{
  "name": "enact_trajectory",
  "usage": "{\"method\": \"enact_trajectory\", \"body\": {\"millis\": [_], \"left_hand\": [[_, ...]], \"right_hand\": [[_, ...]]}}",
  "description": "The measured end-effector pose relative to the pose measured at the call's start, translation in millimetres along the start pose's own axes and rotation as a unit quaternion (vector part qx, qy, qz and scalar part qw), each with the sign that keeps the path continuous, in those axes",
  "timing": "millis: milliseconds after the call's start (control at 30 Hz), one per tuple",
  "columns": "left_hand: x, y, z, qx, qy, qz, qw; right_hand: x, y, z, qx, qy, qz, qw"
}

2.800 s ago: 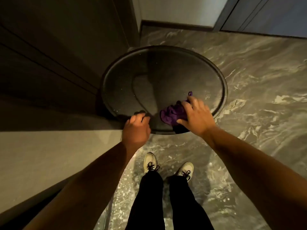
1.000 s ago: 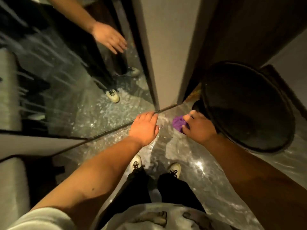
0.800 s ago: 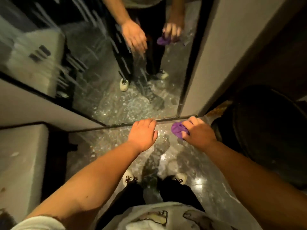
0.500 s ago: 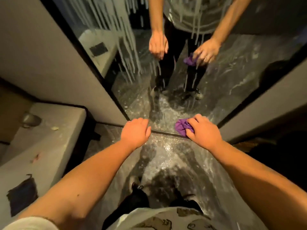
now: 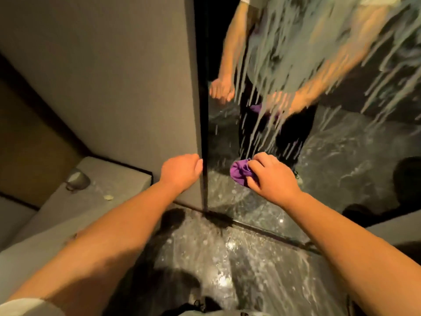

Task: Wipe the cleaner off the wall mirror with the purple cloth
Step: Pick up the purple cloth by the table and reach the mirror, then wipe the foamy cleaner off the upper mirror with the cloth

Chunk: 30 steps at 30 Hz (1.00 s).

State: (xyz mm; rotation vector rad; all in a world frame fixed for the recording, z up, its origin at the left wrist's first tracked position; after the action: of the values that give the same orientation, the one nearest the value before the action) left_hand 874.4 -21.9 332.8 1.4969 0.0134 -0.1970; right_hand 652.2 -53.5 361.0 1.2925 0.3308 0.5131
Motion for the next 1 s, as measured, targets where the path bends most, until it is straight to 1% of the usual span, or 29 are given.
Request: {"method": "enact_trajectory", "body": {"millis": [67,200,233,300,400,467,600,700,767,833,867,900,1000], "left_hand": [[16.5,29.2,11.9,-0.04,0.009,0.003,0.999],[34.7,100.2,47.5,-0.149,0.024,-0.013,0.988],[35.0,123.1,59.4,-0.188,0.023,-0.021,0.982],[30.8,157.5,76.1,-0.236,0.027,-0.036,0.971],[19.6,214.0,99.0,-0.317,0.016,-0.042,0.947],[11.8,245.9,114.2,-0.347,0.012,-0.051,0.936],[2.7,285.9,133.9,-0.355,0.027,-0.065,0.932],[3.1,297.2,137.2,-0.378,0.025,-0.026,0.925],[3.0,300.6,137.3,-0.409,-0.002,0.001,0.912],[1.9,298.4,139.9,-0.421,-0.026,0.033,0.906],[1.9,297.4,140.8,-0.435,-0.031,0.046,0.899],[2.1,295.7,140.9,-0.451,-0.034,0.053,0.89],[3.8,296.9,139.1,-0.503,-0.043,0.053,0.861]], "right_hand": [[14.4,23.2,24.6,-0.034,0.019,-0.009,0.999],[32.8,94.5,72.7,-0.13,0.05,-0.025,0.99],[34.6,119.8,85.3,-0.163,0.056,-0.027,0.985],[38.3,163.0,103.6,-0.218,0.068,-0.033,0.973],[39.9,242.7,132.4,-0.311,0.09,-0.063,0.944],[40.7,298.6,151.5,-0.361,0.111,-0.087,0.922],[42.6,415.7,189.2,-0.449,0.133,-0.145,0.871],[43.4,511.0,208.2,-0.527,0.107,-0.161,0.827],[42.8,575.0,219.2,-0.57,0.077,-0.164,0.801],[38.2,630.1,232.9,-0.596,0.032,-0.176,0.783],[34.7,652.3,241.0,-0.601,0.008,-0.177,0.78],[29.3,670.4,251.4,-0.596,-0.012,-0.165,0.785],[22.5,699.7,276.4,-0.584,-0.05,-0.063,0.808]]}}
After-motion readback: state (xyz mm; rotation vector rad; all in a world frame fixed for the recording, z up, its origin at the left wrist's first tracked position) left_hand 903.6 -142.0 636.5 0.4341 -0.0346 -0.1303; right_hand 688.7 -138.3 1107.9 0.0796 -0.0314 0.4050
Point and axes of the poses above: each hand's wrist, its own z-axis towards the middle knuckle, its own y-axis out of the back of the hand, x = y × z, the point moved 7 cm from there along z, towards the middle knuckle, and after that the axes turned 14 degrees about -y, right-handed, at the moved point
